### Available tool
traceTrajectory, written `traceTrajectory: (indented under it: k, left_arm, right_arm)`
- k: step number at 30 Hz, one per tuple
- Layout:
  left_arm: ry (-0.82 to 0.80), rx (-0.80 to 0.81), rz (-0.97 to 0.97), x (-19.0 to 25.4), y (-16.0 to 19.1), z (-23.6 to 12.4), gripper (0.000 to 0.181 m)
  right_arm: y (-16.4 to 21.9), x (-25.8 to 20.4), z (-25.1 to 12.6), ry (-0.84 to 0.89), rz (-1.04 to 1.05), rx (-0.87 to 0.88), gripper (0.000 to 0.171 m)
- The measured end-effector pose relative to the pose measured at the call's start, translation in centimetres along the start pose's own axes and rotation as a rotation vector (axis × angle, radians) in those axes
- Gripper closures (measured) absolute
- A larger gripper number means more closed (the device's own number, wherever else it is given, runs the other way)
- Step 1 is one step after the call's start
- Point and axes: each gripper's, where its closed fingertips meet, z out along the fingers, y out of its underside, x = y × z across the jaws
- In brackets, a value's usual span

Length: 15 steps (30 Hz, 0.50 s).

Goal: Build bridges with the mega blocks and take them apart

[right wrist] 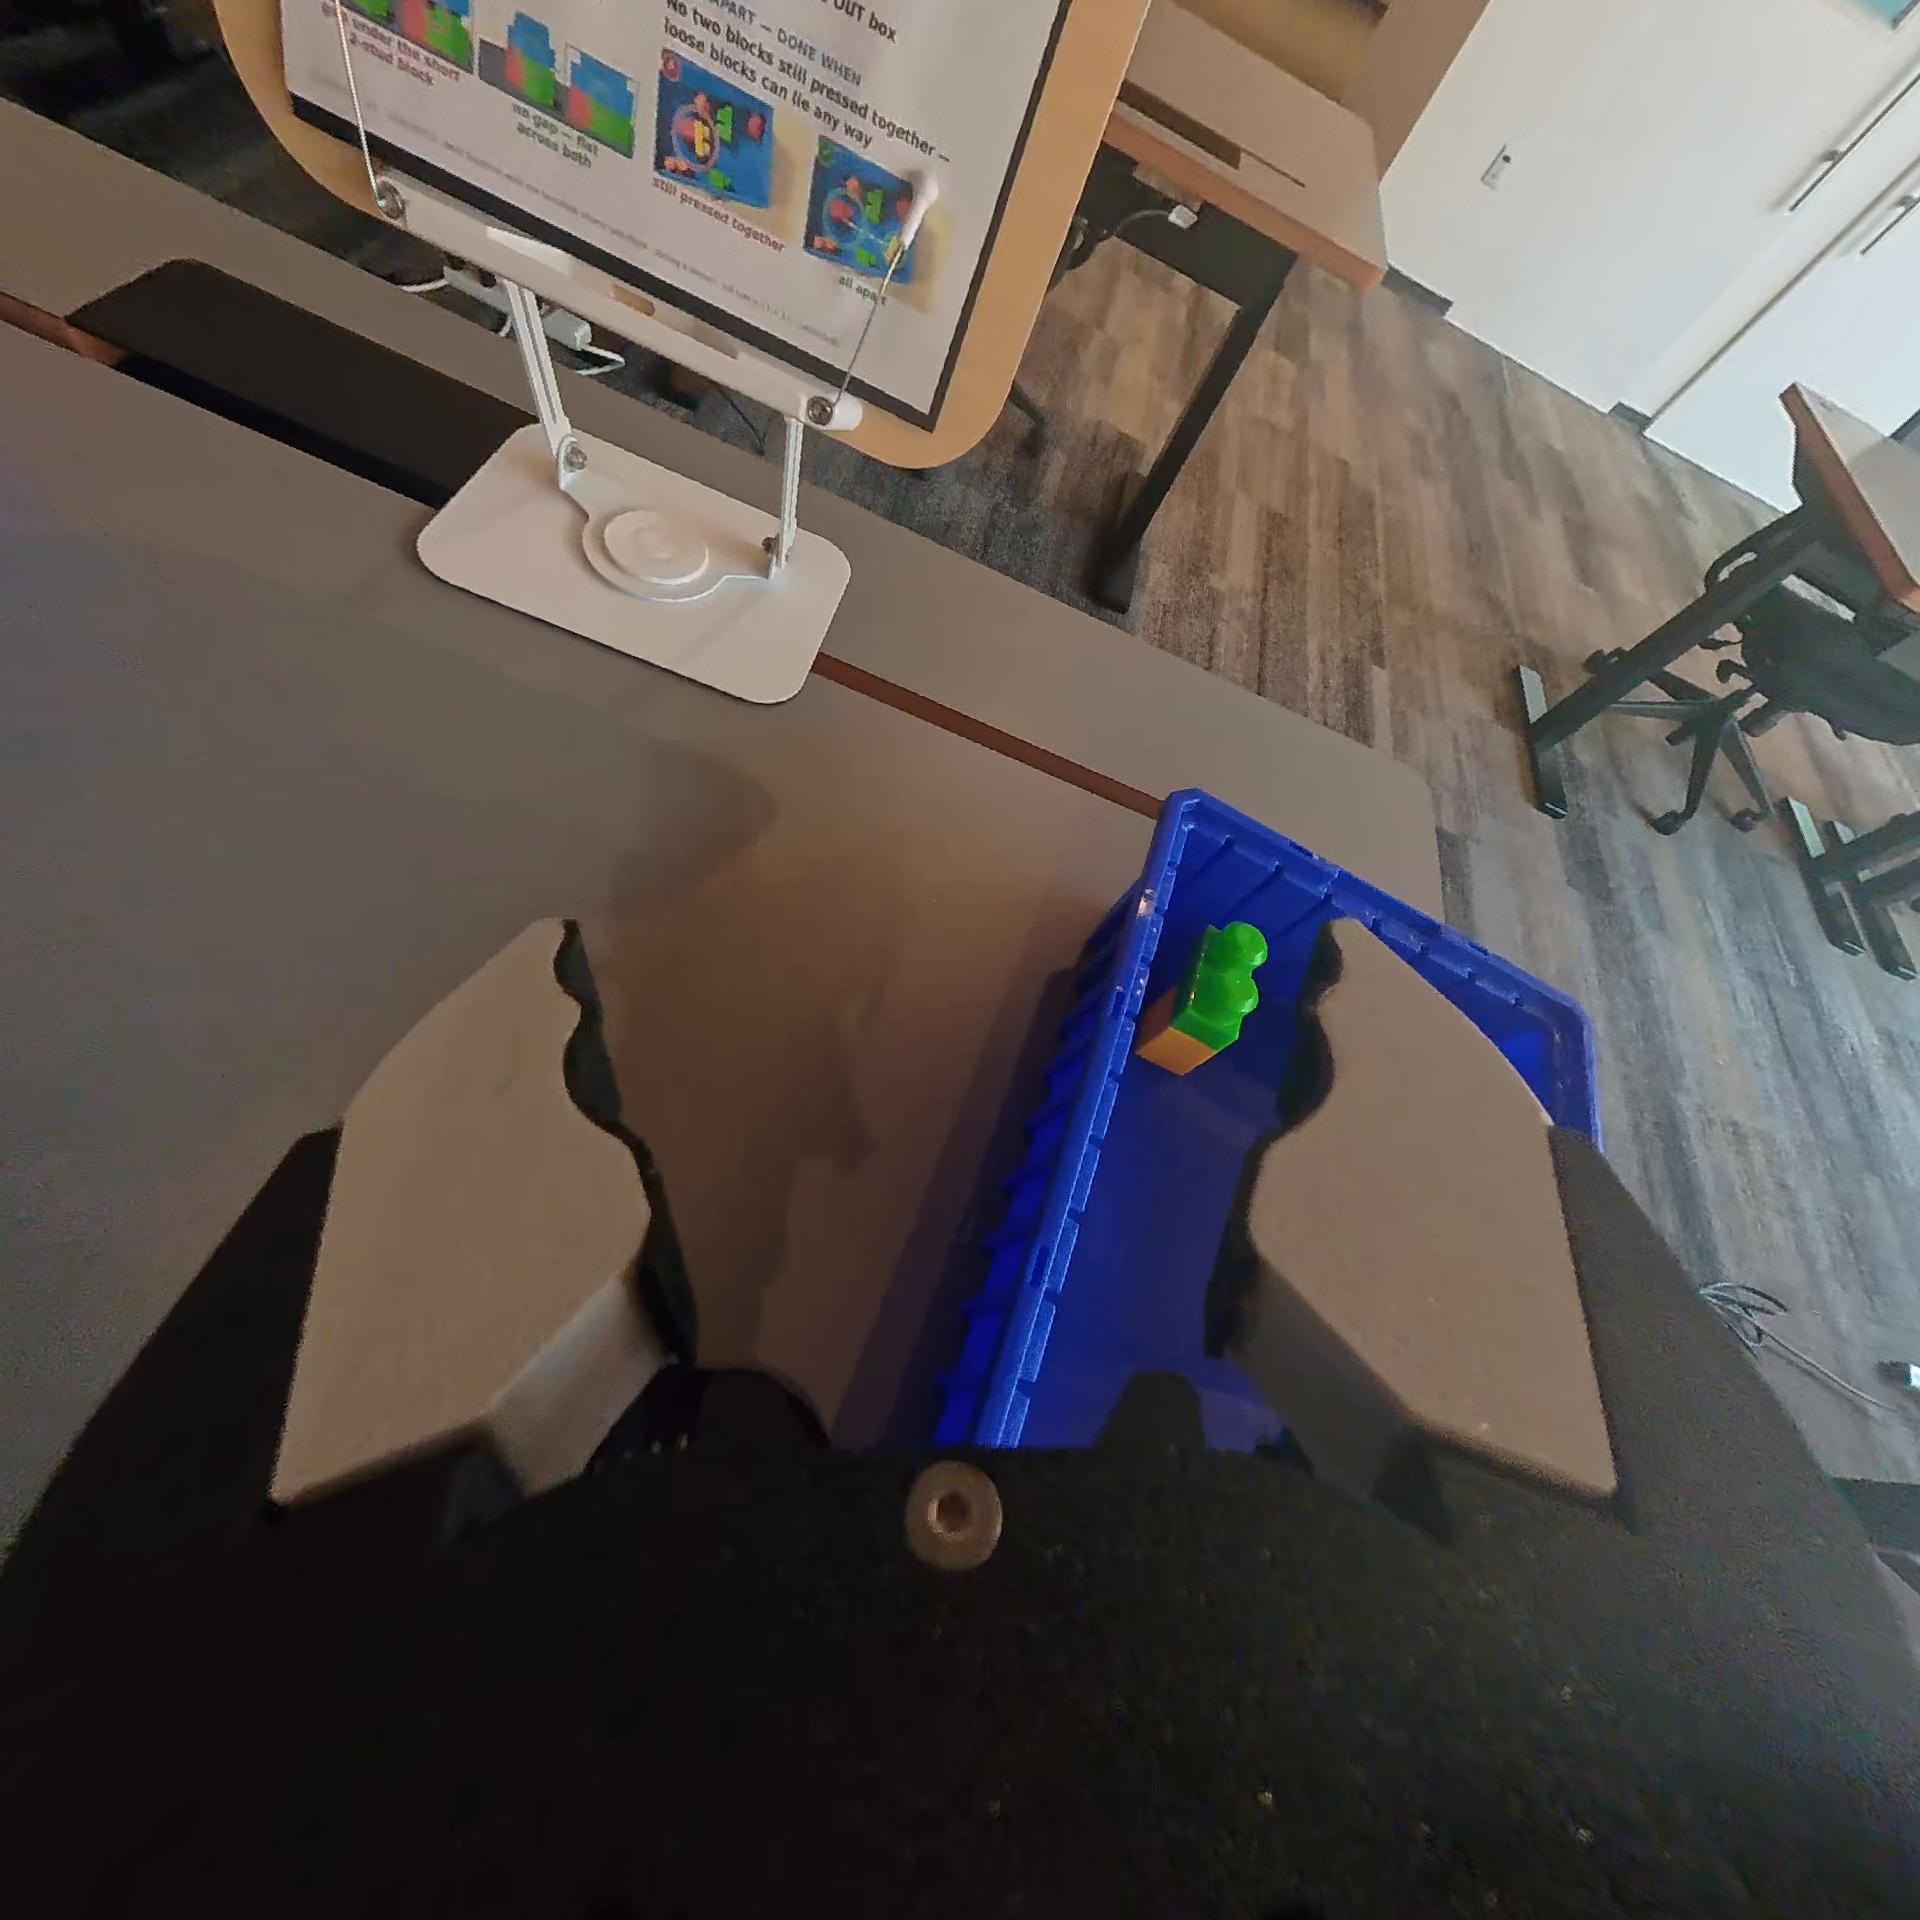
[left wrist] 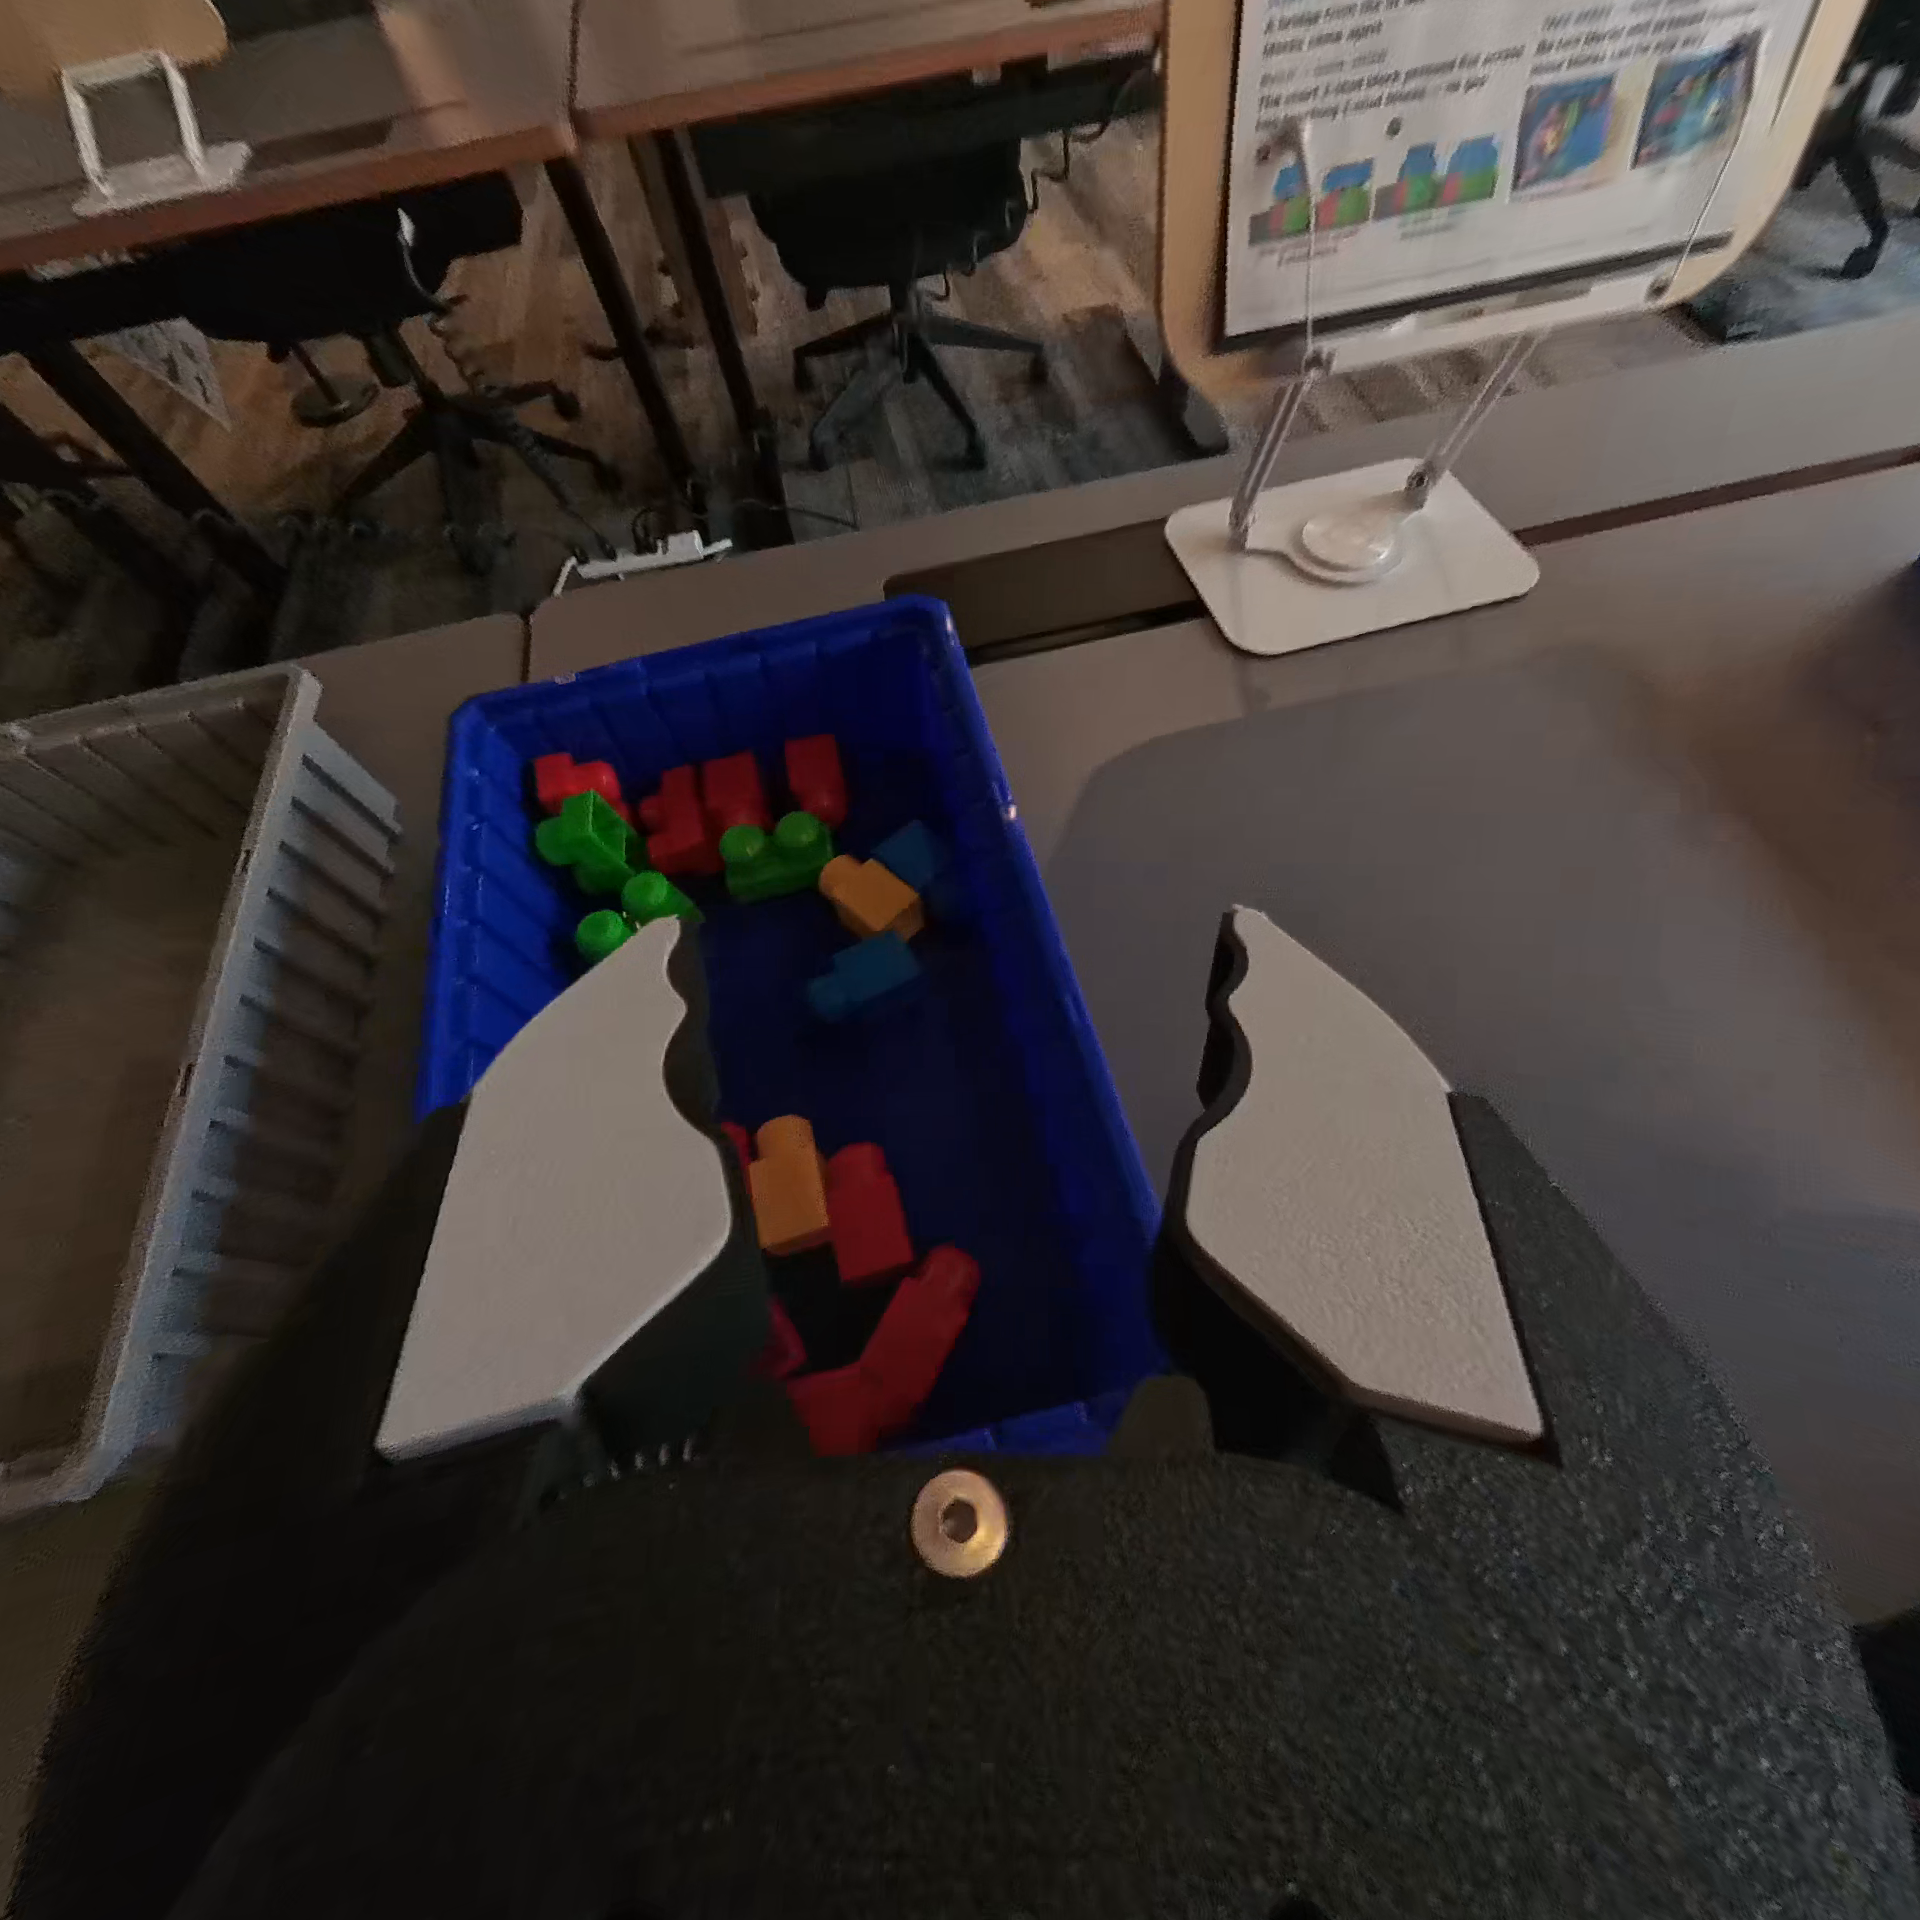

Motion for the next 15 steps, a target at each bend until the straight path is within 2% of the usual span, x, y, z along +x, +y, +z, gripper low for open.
traceTrajectory:
  k: [6,9,12,15]
  left_arm:
    - [0.056,-0.19,-0.037,-3.8,3.8,3.2,0.099]
    - [0.198,-0.275,-0.089,-4.0,5.6,5.2,0.103]
    - [0.342,-0.389,-0.096,-3.9,8.0,7.3,0.099]
    - [0.341,-0.536,-0.081,-5.4,10.9,9.2,0.095]
  right_arm:
    - [-0.1,0.0,0.2,0.006,-0.005,0.01,0.046]
    - [0.1,0.1,0.3,0.005,0.005,0.016,0.046]
    - [0.2,0.0,0.5,0.0,0.011,0.018,0.046]
    - [0.3,0.1,0.7,0.004,0.011,0.017,0.046]
